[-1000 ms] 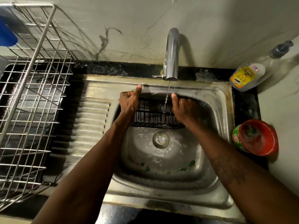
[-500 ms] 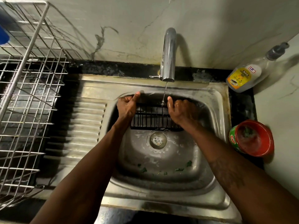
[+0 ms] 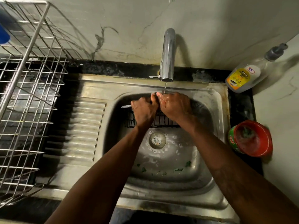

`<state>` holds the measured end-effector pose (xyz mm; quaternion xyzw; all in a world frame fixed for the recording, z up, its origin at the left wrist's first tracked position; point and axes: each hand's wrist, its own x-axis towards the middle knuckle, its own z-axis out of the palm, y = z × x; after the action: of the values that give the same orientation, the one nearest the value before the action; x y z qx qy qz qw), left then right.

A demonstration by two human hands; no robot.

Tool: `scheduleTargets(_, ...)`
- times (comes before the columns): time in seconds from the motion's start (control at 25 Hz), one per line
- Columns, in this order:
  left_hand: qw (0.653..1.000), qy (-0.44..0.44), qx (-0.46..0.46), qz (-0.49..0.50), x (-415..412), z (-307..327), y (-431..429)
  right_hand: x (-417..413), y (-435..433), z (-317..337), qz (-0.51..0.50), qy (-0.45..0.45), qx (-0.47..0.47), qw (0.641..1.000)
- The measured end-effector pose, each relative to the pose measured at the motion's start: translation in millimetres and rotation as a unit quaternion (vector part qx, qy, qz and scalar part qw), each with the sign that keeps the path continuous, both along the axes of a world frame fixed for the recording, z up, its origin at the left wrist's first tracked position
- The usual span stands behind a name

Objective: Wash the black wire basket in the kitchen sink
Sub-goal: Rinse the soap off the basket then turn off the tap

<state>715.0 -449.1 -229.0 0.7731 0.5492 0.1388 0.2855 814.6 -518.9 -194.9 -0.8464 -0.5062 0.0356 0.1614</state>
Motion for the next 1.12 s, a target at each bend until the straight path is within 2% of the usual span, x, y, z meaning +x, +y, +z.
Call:
scheduleTargets(0.08,0.998,-0.011,-0.051,0.028,-4,4,16,11,-11,4,0.049,0.068,0.084,0.993)
scheduleTargets(0.16,0.986,-0.08,-0.126,0.068,-8,16,21,16,-15,12,0.026,0.161,0.126,0.979)
scheduleTargets(0.2,0.973,-0.13,-0.171,0.083,-9,20,20,13,-14,17,0.007,0.159,0.124,0.979)
scheduleTargets(0.28,0.946,-0.214,-0.23,0.087,-9,24,13,4,-7,30,-0.013,0.096,0.081,0.992)
scheduleTargets(0.4,0.919,-0.272,-0.276,0.07,0,45,-5,-10,11,45,-0.065,0.022,0.005,0.998)
scheduleTargets(0.52,0.871,-0.345,-0.327,0.123,10,57,-10,-22,27,48,-0.113,0.004,-0.006,0.994)
scheduleTargets(0.6,0.871,-0.331,-0.325,0.164,12,51,-3,-34,28,39,-0.068,-0.006,-0.02,0.997)
scheduleTargets(0.64,0.885,-0.294,-0.316,0.171,8,43,2,-42,24,33,-0.03,-0.024,-0.015,0.999)
scheduleTargets(0.76,0.848,-0.364,-0.347,0.165,1,36,9,-55,1,22,0.029,-0.04,0.031,0.998)
scheduleTargets(0.8,0.833,-0.372,-0.362,0.192,-2,37,10,-51,-4,21,0.038,-0.024,0.046,0.998)
scheduleTargets(0.88,0.849,-0.356,-0.339,0.195,-2,34,12,-35,-5,22,0.007,-0.013,0.031,0.999)
scheduleTargets(1.0,0.882,-0.32,-0.305,0.162,-1,38,15,7,9,30,-0.114,-0.025,-0.075,0.99)
scheduleTargets(1.12,0.897,-0.302,-0.279,0.163,2,42,23,13,18,33,-0.14,-0.01,-0.09,0.986)
